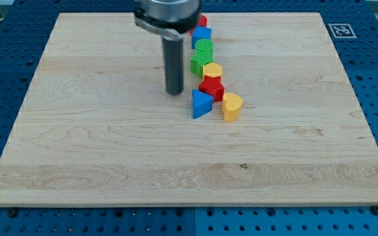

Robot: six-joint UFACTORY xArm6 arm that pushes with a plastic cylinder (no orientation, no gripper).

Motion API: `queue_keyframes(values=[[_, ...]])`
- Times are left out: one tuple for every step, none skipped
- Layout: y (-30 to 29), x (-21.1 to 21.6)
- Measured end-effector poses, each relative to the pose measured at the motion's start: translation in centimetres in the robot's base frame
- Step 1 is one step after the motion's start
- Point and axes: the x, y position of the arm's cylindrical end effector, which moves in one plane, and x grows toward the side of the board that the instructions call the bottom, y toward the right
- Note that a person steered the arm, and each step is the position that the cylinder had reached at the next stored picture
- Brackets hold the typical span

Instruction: Point your arm at the top right side of the red circle

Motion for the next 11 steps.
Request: queue_keyframes(values=[[-7.1, -6.6], [-11.8, -14.6], [-8.1, -21.0], [-4.5, -21.1], [-4.5, -21.1], [-2.4, -21.0], [1.5, -21.1], [5.5, -20.9], [11.8, -20.9], [11.5, -19.3], [8.4, -18.4]])
